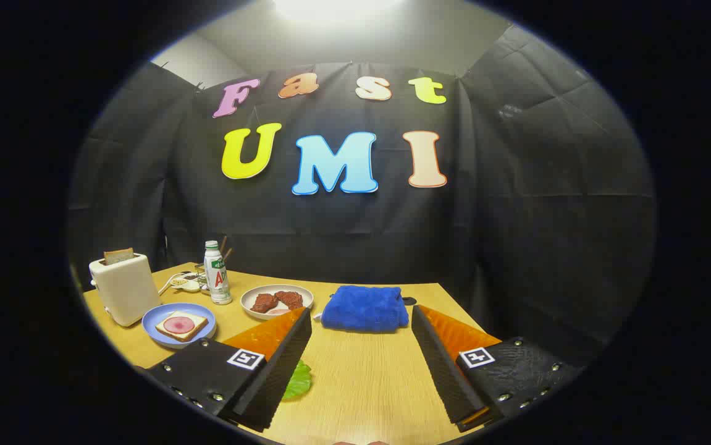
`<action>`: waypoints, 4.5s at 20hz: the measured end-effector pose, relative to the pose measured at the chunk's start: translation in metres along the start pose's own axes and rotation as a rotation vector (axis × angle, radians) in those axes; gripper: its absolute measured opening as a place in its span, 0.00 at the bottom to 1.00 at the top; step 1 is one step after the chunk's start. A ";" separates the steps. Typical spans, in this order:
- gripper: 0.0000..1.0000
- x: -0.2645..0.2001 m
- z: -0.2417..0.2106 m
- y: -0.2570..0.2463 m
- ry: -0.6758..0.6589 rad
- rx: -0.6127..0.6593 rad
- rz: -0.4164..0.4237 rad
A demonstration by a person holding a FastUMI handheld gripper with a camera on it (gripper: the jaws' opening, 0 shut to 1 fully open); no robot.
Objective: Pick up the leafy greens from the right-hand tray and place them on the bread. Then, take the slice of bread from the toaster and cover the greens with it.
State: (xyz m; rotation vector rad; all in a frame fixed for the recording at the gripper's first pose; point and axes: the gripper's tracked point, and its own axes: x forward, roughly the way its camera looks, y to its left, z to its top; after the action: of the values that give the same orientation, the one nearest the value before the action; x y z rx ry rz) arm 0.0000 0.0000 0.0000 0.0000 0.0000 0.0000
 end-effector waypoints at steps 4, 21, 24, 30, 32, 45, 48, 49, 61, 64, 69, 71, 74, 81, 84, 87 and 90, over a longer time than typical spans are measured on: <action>0.99 0.002 0.002 0.003 -0.018 -0.026 -0.001; 0.99 0.009 -0.024 0.040 0.104 -0.059 0.082; 0.99 0.011 -0.045 0.063 0.190 -0.106 0.133; 0.99 0.019 -0.067 0.089 0.271 -0.156 0.165; 0.99 0.022 -0.079 0.100 0.318 -0.154 0.189; 0.99 0.056 -0.142 0.147 0.612 -0.295 0.273; 0.99 0.065 -0.154 0.147 0.696 -0.266 0.295; 1.00 0.069 -0.156 0.151 0.727 -0.206 0.311; 0.01 0.077 -0.128 0.140 0.762 -0.041 0.312; 0.01 0.075 -0.108 0.145 0.716 -0.045 0.319; 0.01 0.070 -0.080 0.178 0.656 -0.076 0.381; 0.01 0.070 -0.072 0.192 0.630 -0.107 0.408; 0.01 0.072 -0.061 0.215 0.580 -0.148 0.447; 0.01 0.082 -0.049 0.275 0.521 -0.184 0.533; 0.01 0.093 -0.057 0.297 0.519 -0.205 0.556; 0.01 0.099 -0.066 0.314 0.532 -0.207 0.574; 0.01 0.101 -0.072 0.329 0.549 -0.189 0.596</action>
State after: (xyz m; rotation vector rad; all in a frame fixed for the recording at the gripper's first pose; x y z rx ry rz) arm 0.1014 0.3292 -0.0717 -0.1889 0.5492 0.5960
